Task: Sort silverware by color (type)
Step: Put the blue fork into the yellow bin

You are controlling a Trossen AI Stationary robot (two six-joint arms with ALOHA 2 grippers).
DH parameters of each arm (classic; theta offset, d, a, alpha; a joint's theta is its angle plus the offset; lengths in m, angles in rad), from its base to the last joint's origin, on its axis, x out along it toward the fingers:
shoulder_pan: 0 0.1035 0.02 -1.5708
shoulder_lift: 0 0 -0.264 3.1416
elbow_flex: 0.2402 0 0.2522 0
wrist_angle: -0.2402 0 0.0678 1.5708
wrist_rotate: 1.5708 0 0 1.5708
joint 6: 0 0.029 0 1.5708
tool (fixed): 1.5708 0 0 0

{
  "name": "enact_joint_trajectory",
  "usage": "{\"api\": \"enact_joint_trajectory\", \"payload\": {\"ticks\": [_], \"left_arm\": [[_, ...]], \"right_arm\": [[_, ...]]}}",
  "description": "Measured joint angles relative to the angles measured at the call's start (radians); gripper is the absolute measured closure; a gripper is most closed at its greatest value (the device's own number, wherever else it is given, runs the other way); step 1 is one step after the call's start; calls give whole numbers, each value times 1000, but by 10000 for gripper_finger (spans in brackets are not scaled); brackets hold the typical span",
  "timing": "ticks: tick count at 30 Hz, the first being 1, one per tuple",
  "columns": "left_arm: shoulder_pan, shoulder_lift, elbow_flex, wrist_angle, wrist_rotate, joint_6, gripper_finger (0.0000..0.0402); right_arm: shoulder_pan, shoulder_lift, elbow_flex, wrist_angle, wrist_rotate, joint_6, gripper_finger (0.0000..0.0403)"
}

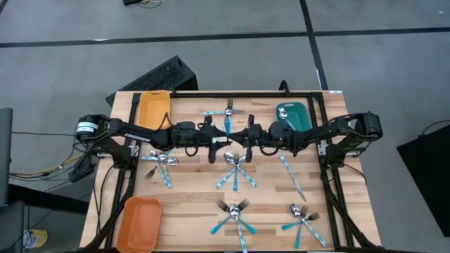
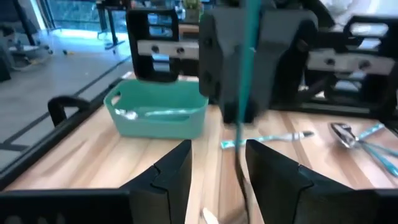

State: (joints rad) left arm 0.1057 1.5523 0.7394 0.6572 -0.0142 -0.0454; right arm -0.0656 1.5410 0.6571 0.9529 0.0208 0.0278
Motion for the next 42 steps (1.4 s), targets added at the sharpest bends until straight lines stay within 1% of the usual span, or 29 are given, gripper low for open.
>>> {"api": "enact_joint_trajectory", "payload": {"ticks": [2, 4, 8, 11, 12, 14, 17, 18, 19, 21, 23, 25, 28, 29, 33, 39, 42], "left_arm": [[-1, -2, 6, -35, -1, 0, 280], [-1, -21, 13, -121, -36, -4, 307], [9, -119, 22, -392, -178, -24, 384], [17, -208, 16, -584, -292, -71, 395], [17, -245, 16, -638, -343, -90, 397], [20, -320, 20, -774, -488, -168, 400], [55, -398, 13, -1046, -751, -373, 401], [76, -419, 9, -1133, -820, -450, 401], [98, -441, 8, -1197, -859, -523, 401], [159, -476, 10, -1318, -873, -656, 401], [224, -483, 9, -1407, -836, -739, 401], [282, -482, 8, -1447, -785, -777, 401], [348, -459, 8, -1454, -705, -763, 399], [363, -446, 8, -1452, -697, -757, 397], [416, -399, 8, -1456, -705, -753, 380], [493, -342, 8, -1467, -722, -789, 334], [514, -324, 8, -1477, -723, -800, 314]], "right_arm": [[5, 0, 0, -6, 0, -3, 395], [10, 0, 0, -20, 1, -3, 386], [10, 1, 0, -27, 16, 16, 349], [-5, -1, 0, -18, 7, 59, 318], [-10, -1, 0, -22, 3, 70, 307], [-21, -1, 0, -35, 4, 91, 289], [-30, -1, 0, -53, 5, 108, 267], [-28, 2, 0, -60, 4, 114, 260], [-25, 9, 0, -60, 4, 123, 255], [-23, 19, 0, -66, 1, 155, 246], [-18, 19, 0, -83, 1, 177, 241], [-12, 18, 0, -108, 4, 178, 238], [6, 19, 0, -136, 3, 177, 237], [13, 19, 0, -133, 3, 177, 237], [37, 18, 0, -134, 4, 176, 236], [58, 18, 0, -144, 5, 182, 236], [62, 18, 0, -169, 7, 182, 236]]}}
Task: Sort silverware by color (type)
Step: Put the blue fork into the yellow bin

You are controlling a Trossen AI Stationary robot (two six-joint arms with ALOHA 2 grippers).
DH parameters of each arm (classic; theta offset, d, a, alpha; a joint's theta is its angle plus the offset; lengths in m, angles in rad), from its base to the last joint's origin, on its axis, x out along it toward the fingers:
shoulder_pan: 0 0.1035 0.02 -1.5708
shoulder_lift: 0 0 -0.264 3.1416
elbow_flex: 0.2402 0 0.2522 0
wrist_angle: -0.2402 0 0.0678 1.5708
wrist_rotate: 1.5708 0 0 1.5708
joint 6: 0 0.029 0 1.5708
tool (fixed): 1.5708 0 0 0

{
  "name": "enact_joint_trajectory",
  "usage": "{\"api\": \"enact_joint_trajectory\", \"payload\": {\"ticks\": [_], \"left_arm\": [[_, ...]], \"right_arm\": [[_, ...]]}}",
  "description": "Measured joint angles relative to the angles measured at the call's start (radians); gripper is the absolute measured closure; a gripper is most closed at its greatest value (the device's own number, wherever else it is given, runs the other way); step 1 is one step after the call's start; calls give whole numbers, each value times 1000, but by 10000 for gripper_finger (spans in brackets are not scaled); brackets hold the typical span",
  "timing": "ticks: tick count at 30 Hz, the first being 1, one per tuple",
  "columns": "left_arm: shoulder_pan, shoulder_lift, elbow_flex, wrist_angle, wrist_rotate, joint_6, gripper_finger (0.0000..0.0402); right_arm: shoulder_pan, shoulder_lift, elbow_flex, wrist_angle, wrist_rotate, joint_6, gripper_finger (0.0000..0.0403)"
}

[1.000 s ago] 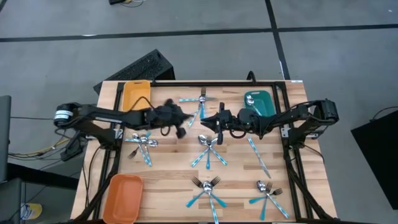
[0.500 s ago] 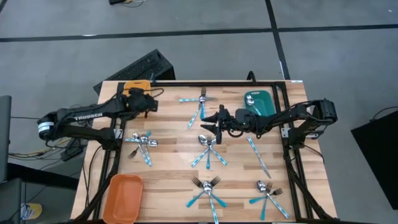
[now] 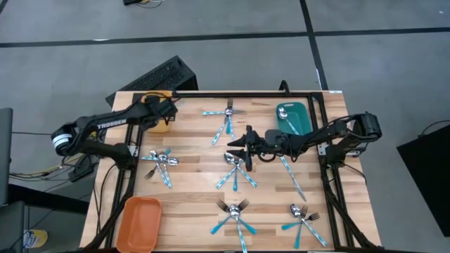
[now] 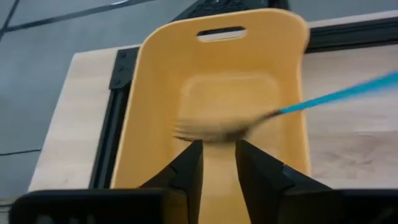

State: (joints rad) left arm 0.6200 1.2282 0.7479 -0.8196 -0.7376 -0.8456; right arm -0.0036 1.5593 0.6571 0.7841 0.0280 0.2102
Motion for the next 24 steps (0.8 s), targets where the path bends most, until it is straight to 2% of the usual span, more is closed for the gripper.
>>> {"api": "enact_joint_trajectory", "payload": {"ticks": [7, 11, 15, 18, 24], "left_arm": [[-43, 0, 0, 32, -4, 110, 292], [-75, 0, 0, 142, 17, 345, 295], [-83, 0, 0, 302, 135, 557, 298], [-77, 0, 0, 381, 190, 552, 298], [-77, 0, 0, 379, 221, 565, 298]], "right_arm": [[-5, 0, 0, -25, 35, 2, 236], [-22, 0, 0, -24, 54, 2, 236], [-48, 0, 0, -22, 54, 2, 236], [-64, 0, 0, -22, 53, 2, 236], [-61, 0, 0, -41, 53, 2, 236]]}}
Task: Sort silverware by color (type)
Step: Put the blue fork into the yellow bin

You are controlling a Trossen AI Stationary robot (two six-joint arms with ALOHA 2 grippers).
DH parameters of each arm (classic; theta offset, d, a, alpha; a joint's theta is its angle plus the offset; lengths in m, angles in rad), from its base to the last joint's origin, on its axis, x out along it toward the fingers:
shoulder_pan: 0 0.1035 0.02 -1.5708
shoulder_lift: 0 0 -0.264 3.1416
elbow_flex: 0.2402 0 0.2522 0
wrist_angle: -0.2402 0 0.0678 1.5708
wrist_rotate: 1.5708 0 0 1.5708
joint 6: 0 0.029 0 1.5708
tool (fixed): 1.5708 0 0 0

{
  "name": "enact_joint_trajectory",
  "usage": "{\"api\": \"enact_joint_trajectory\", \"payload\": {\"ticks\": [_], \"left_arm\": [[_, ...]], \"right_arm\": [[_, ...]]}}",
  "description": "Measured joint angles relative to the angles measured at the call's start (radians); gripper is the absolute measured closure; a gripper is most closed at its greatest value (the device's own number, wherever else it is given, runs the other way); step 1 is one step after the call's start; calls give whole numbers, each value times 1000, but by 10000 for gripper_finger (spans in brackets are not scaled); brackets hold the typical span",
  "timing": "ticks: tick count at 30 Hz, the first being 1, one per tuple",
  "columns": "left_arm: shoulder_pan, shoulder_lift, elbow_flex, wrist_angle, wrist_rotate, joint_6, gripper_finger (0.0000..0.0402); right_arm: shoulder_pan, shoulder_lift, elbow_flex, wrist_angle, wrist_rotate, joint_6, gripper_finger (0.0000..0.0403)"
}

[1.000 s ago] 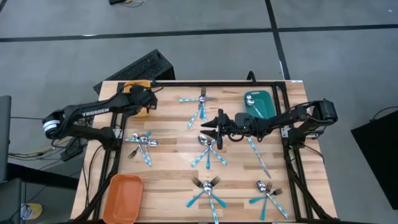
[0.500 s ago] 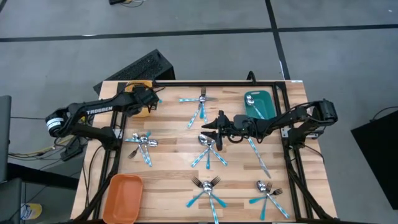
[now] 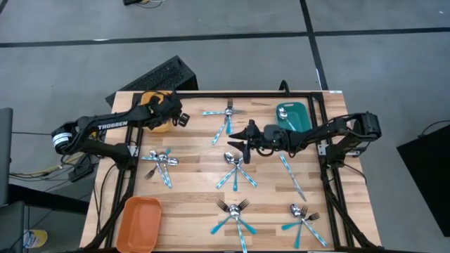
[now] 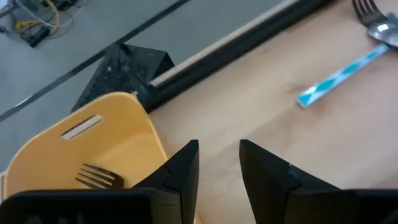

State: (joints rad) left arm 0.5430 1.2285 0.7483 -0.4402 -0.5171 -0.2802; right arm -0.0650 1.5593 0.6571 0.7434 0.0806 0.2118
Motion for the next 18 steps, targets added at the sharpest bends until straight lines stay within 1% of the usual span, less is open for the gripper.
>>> {"api": "enact_joint_trajectory", "payload": {"ticks": [2, 6, 8, 9, 12, 15, 18], "left_arm": [[0, 0, 0, -8, 63, -3, 298], [-8, 0, 0, -25, 240, -55, 298], [-28, 0, 0, -50, 287, -76, 298], [-37, 0, 0, -69, 286, -79, 298], [-55, 5, 0, -143, 225, -80, 298], [-58, 17, 0, -202, 217, -81, 299], [-61, 29, 1, -215, 217, -81, 299]], "right_arm": [[1, 0, 0, -31, -2, -1, 236], [-2, 0, 0, -70, -2, -1, 237], [-3, 0, 0, -81, -2, -1, 237], [-3, 0, 0, -83, -2, -1, 237], [-2, 0, 0, -78, -2, -2, 237], [-5, 0, 0, -78, -2, -9, 237], [-10, 0, 0, -78, -2, -10, 237]]}}
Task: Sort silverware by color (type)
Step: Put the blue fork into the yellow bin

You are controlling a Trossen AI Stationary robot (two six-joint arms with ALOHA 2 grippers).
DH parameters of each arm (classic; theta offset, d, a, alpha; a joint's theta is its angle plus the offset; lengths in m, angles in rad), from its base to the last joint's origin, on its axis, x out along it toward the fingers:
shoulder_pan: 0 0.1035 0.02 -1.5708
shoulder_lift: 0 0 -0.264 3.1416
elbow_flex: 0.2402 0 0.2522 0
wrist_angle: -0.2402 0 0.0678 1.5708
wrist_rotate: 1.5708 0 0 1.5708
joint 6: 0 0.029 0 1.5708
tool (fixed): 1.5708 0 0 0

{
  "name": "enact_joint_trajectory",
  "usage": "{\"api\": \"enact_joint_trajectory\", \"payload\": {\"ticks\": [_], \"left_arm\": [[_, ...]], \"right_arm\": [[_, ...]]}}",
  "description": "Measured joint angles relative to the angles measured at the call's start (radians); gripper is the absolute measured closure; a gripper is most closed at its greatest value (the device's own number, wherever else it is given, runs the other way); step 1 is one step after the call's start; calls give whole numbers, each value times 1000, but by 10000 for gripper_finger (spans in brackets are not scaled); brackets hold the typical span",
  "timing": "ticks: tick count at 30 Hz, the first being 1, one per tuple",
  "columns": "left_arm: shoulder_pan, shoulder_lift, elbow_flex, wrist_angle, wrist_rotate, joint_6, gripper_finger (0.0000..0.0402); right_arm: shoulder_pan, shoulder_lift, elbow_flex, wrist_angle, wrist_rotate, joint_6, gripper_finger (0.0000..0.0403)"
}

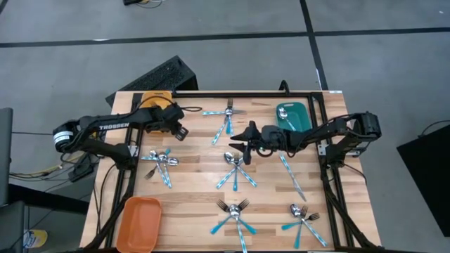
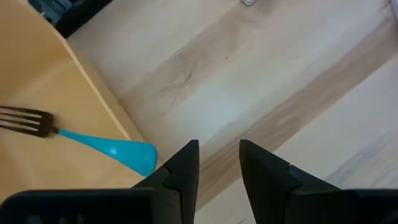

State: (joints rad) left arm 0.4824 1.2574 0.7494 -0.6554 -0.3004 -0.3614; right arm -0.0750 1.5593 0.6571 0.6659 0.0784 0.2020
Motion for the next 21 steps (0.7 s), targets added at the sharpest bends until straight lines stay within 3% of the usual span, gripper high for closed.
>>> {"api": "enact_joint_trajectory", "payload": {"ticks": [4, 8, 16, 21], "left_arm": [[0, 22, 0, -20, -14, 10, 299], [0, 55, 0, -58, -93, 24, 304], [2, 76, 8, -83, -183, 33, 388], [2, 76, 53, -114, -239, 68, 399]], "right_arm": [[0, 0, 0, 0, 0, 0, 237], [0, 0, 0, -4, 0, 0, 237], [-5, 0, 0, -8, -1, -1, 236], [-7, 0, 0, -9, 0, -1, 236]]}}
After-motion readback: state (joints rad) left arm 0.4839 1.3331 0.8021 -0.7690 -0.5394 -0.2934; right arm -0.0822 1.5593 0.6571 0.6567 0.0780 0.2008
